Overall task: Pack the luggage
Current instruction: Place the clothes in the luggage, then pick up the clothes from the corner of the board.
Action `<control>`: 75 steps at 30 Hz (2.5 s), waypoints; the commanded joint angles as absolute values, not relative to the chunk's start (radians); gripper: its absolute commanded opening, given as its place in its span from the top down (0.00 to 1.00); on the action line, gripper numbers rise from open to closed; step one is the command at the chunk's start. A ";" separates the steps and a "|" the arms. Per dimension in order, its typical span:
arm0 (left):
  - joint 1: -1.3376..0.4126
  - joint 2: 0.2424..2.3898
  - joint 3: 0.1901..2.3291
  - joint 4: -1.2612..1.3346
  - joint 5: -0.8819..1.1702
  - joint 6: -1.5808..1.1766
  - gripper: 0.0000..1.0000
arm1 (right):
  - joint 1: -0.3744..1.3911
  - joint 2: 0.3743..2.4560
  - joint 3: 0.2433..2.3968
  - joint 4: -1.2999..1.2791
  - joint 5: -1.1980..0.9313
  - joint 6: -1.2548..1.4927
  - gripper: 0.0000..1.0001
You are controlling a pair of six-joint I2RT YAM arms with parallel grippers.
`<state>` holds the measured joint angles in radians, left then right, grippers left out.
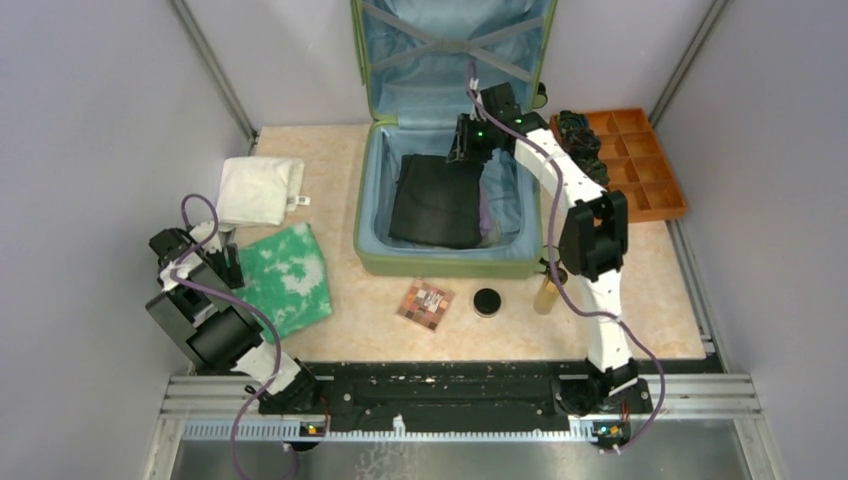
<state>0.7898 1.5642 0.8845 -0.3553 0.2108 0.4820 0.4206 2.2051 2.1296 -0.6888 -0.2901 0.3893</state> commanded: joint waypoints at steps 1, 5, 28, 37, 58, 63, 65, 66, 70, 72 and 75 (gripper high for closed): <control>0.793 1.610 0.869 -0.401 0.113 0.535 0.19 | 0.428 2.412 2.258 -0.712 -0.380 0.437 0.70; 0.793 1.605 0.873 -0.420 0.119 0.543 0.17 | 0.425 2.534 2.297 -0.697 -0.395 0.467 0.77; 0.801 1.523 1.036 -0.640 0.145 0.549 0.01 | 0.983 1.889 1.682 -0.176 -0.074 0.557 0.06; 0.805 1.391 1.067 -0.800 0.191 0.592 0.01 | 1.179 2.125 1.811 -0.235 -0.106 0.575 0.07; 0.816 1.449 0.799 -0.527 -0.029 0.679 0.08 | 1.185 2.486 2.083 -0.235 -0.133 0.684 0.28; 0.816 1.492 0.771 -0.458 -0.050 0.686 0.09 | 1.191 2.477 2.131 -0.237 -0.158 0.696 0.56; 0.817 1.507 0.762 -0.440 -0.057 0.689 0.10 | 1.192 2.456 2.141 -0.231 -0.163 0.699 0.68; 0.817 1.513 0.755 -0.430 -0.059 0.692 0.10 | 1.193 2.441 2.137 -0.229 -0.153 0.695 0.73; 0.816 1.525 0.736 -0.405 -0.066 0.701 0.10 | 1.207 2.404 2.146 -0.255 -0.103 0.649 0.79; 0.816 1.527 0.730 -0.399 -0.064 0.702 0.10 | 1.209 2.399 2.146 -0.254 -0.111 0.649 0.84; 0.817 1.526 0.735 -0.407 -0.057 0.700 0.11 | 1.209 2.398 2.143 -0.242 -0.133 0.664 0.93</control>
<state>0.8070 1.4448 0.8005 -0.5518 0.0124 0.6701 1.1915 2.4847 2.0838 -0.2775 -0.1177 0.6712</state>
